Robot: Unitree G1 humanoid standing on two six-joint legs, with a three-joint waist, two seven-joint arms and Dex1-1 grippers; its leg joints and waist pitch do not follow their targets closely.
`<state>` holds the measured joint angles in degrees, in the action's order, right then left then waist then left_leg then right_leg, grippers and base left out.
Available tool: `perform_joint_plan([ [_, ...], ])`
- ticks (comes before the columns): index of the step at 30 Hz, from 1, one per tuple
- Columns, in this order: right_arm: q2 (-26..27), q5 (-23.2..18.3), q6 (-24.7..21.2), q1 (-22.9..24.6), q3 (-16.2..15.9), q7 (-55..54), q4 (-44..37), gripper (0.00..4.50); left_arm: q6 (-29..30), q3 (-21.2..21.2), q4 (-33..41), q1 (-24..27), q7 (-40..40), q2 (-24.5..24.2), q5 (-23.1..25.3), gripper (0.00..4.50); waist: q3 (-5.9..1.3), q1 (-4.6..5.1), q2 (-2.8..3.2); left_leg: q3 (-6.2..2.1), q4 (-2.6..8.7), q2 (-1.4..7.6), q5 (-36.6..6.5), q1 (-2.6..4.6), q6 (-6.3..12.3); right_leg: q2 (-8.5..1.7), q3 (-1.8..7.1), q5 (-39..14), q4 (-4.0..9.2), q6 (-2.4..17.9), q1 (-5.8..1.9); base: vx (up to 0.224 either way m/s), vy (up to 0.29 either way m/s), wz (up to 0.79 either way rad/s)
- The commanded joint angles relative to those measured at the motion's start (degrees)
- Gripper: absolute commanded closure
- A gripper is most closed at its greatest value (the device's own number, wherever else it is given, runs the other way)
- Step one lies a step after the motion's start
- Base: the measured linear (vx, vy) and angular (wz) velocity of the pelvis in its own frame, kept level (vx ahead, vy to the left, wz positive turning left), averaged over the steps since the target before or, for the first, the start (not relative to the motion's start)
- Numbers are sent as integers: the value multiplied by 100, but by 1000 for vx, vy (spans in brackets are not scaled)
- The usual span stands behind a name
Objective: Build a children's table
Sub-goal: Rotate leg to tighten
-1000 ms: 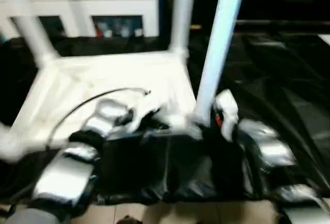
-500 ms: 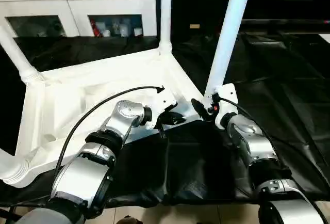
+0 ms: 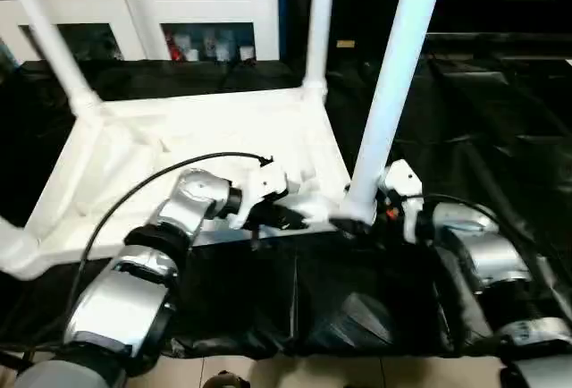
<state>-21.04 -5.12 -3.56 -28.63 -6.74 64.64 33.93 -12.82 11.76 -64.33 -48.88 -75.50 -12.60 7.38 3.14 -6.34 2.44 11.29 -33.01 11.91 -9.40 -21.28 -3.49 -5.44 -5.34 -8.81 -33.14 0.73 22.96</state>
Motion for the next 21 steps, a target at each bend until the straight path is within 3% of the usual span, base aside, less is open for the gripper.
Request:
perform_joint_plan([
  [1, 77, -118, -146, 78, -300, 419, -242, 92, -151, 80, 262, -42, -357, 113, -102, 450, -414, -7, -44, -70, 345, 165, -1506, 102, 421, -343, 241, -1626, 384, 1327, -293, 0, 0, 0],
  [3, 54, -153, -168, 84, -324, 496, -269, 92, -154, 81, 271, -43, -443, 102, -133, 450, -415, -15, -52, -65, 343, 165, -1520, 113, 416, -337, 243, -1629, 388, 1329, -284, 0, 0, 0],
  [10, 27, -293, -345, 127, -366, 793, -397, 166, -96, 77, 249, -64, -712, 79, -204, 450, -432, -40, -40, -75, 345, 176, -1453, 103, 388, -339, 242, -1383, 346, 1412, -295, 0, 0, 0],
  [15, 174, -361, -505, 226, -270, 559, -492, 177, -7, 26, 218, -59, -499, 111, -177, 450, -433, -62, -46, -73, 341, 177, -1397, 107, 395, -346, 244, -1393, 347, 1392, -293, 0, 0, 0],
  [21, 605, -42, -489, 104, -45, -856, -95, 178, 190, 26, 99, -119, 384, 296, 9, 450, -389, -8, -54, -81, 372, 160, -1630, 122, 203, -356, 234, -2083, 421, 1167, -258, 0, 0, 0],
])
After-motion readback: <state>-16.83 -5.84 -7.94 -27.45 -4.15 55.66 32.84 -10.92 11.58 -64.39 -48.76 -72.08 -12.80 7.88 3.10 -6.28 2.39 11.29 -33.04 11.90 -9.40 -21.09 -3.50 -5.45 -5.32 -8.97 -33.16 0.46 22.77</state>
